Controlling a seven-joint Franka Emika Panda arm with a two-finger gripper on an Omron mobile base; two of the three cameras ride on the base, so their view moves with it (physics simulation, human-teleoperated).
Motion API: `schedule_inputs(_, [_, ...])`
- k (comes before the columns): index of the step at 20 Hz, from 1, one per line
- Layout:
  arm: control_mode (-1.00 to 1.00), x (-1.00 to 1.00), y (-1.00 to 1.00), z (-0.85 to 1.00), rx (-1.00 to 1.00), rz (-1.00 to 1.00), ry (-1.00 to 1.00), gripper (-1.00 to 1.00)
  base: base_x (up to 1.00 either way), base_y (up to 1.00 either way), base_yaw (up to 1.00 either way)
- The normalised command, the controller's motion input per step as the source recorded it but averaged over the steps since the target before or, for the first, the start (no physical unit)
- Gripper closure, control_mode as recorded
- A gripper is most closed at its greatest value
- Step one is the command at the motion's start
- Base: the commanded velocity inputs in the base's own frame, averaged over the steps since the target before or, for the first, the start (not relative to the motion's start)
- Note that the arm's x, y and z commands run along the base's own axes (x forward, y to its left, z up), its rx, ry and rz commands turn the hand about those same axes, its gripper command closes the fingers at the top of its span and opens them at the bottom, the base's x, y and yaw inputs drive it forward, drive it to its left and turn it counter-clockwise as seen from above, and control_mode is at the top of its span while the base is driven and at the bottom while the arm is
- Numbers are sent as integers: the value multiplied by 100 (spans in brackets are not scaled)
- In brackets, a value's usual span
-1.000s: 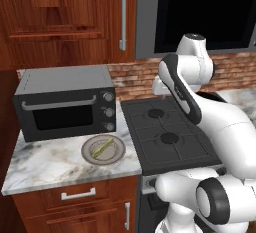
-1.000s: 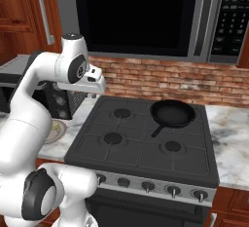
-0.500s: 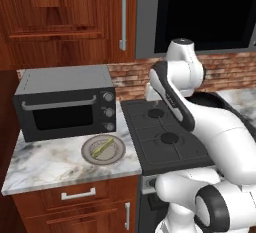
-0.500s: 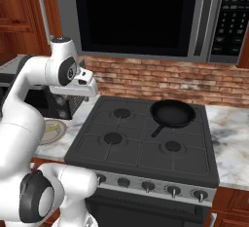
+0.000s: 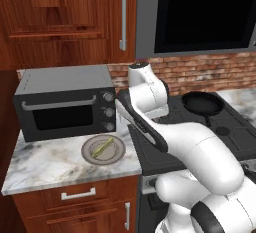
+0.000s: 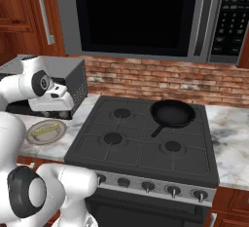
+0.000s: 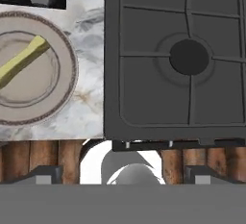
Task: Pick up the butter stick and place it in the pan. Then turn on the burner for the pan.
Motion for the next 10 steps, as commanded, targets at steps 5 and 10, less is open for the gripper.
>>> schedule_inputs(5, [-100, 4, 54, -20, 6, -13, 11, -100, 0, 0, 0])
schedule_inputs(10, [-100, 10, 65, -11, 9, -16, 10, -100, 0, 0, 0])
